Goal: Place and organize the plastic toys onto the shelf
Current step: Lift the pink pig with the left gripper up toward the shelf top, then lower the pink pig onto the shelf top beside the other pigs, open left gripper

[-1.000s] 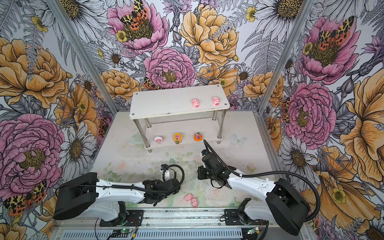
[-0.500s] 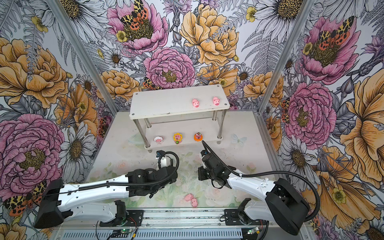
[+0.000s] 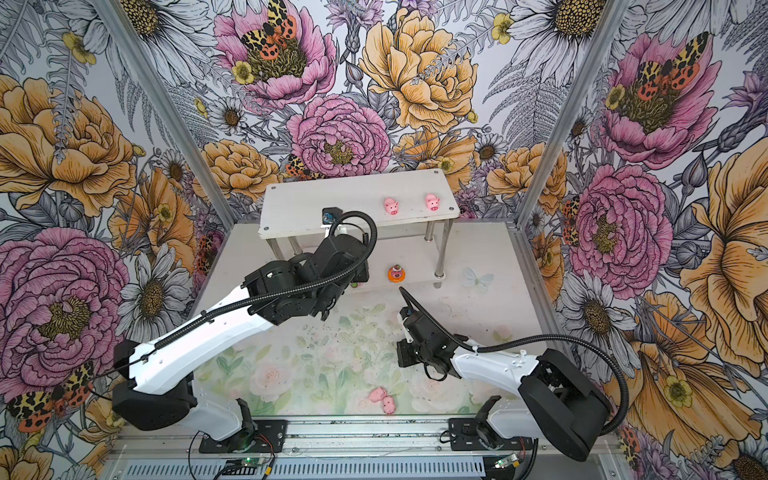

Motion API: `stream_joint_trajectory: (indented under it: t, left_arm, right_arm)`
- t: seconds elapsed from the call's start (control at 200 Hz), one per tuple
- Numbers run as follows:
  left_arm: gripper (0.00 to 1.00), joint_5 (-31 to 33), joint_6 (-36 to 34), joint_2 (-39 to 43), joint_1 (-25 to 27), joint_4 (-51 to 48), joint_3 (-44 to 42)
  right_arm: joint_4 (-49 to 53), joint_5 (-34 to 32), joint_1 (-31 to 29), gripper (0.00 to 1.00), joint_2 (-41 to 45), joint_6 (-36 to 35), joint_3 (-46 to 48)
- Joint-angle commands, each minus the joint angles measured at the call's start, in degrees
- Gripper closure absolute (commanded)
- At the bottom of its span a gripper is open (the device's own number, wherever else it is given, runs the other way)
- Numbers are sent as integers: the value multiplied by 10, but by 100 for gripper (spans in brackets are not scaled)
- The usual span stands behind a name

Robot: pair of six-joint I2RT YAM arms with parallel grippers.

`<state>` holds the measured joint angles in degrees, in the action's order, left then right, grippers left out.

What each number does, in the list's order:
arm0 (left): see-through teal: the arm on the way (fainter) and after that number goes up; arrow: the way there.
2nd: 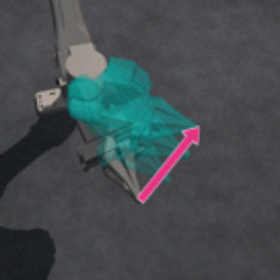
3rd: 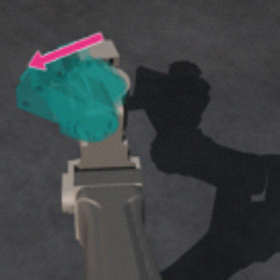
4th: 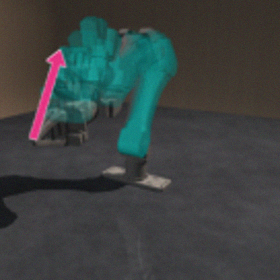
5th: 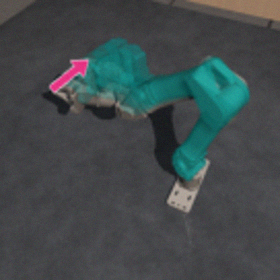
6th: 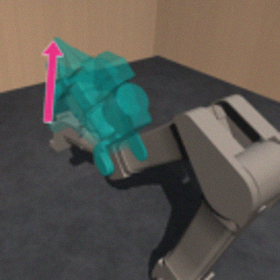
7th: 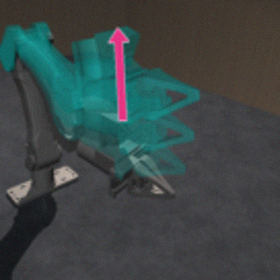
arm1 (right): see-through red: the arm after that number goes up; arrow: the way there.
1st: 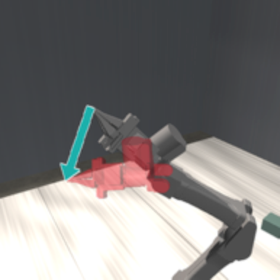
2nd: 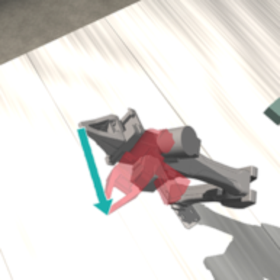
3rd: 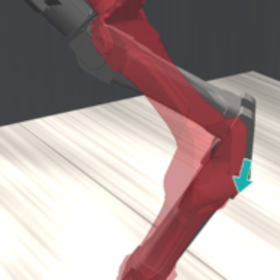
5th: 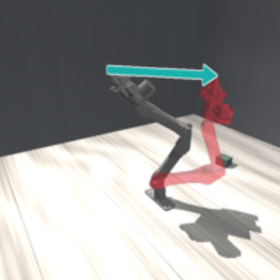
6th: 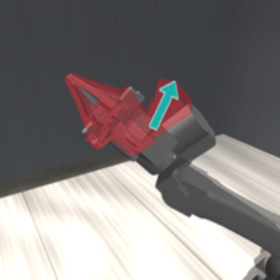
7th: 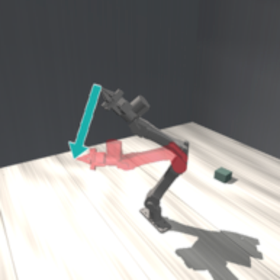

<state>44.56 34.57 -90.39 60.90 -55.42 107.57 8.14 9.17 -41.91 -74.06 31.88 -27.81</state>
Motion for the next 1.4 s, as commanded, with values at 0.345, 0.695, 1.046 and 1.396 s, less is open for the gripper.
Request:
stream_joint_trajectory:
  t: [0.345, 0.695, 1.046, 1.396]
  left_arm:
    - [68, -51, -133, -175, -91, -27, 254]
    - [66, -121, -117, -207, -161, -27, 270]
    - [61, -127, -107, -200, -180, -28, 248]
    - [56, -114, -94, -191, -191, -27, 218]
  right_arm:
    - [-26, 31, 3, 100, -7, 11, 3]
    - [-43, 45, 3, 100, -33, 19, 3]
    - [-51, 48, 3, 100, -55, 21, 0]
    - [-56, 52, 3, 99, -64, 22, -2]
